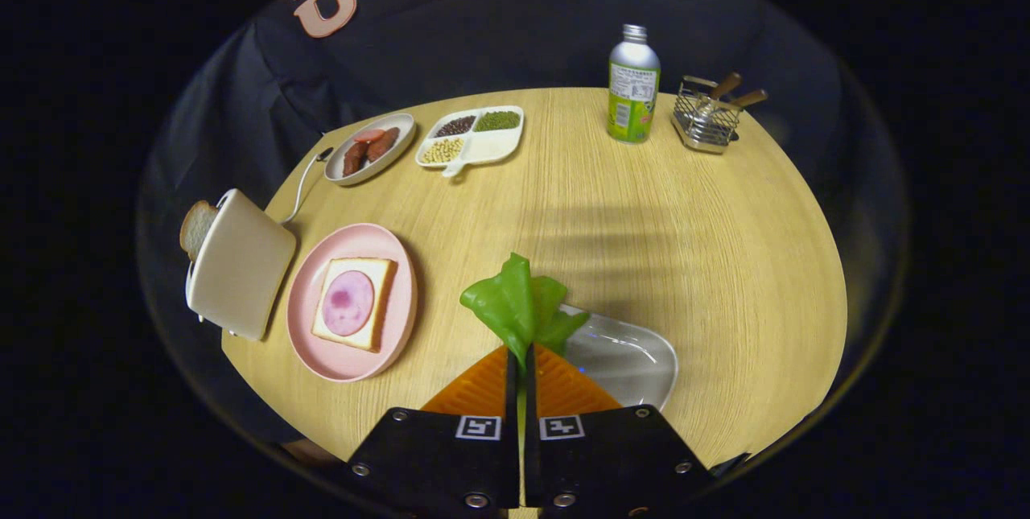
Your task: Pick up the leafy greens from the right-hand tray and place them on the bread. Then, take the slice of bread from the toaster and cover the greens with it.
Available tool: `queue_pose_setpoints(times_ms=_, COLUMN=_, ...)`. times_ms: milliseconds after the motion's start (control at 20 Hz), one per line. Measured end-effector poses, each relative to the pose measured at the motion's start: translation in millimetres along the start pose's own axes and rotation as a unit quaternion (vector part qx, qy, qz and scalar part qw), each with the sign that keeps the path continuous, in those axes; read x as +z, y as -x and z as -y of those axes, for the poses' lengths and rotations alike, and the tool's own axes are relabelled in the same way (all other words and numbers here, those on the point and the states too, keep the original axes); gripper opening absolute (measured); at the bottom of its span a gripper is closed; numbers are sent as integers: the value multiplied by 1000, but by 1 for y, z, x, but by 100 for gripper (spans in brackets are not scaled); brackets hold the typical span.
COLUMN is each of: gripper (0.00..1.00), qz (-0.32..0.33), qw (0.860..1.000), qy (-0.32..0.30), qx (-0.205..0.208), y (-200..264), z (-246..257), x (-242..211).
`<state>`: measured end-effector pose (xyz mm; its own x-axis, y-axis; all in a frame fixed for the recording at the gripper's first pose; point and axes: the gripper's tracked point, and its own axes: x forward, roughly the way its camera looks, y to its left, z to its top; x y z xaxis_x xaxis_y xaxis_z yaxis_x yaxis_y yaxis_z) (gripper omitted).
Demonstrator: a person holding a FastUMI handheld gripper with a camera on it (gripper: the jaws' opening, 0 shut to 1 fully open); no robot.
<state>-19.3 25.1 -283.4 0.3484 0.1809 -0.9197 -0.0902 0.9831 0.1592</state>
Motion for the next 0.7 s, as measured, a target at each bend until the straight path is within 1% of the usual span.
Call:
queue_pose_setpoints(times_ms=200, gripper=3, qz=33, qw=999, qy=25, qx=29, y=12, z=-45, x=26)
queue_pose_setpoints(times_ms=400, gripper=3, qz=42, qw=996, qy=62, qx=56, y=9, z=-91, x=37)
queue_pose_setpoints(times_ms=500, gripper=3, qz=41, qw=994, qy=79, qx=62, y=1, z=-110, x=40)
queue_pose_setpoints(times_ms=700, gripper=3, qz=32, qw=992, qy=106, qx=59, y=-20, z=-134, x=42)
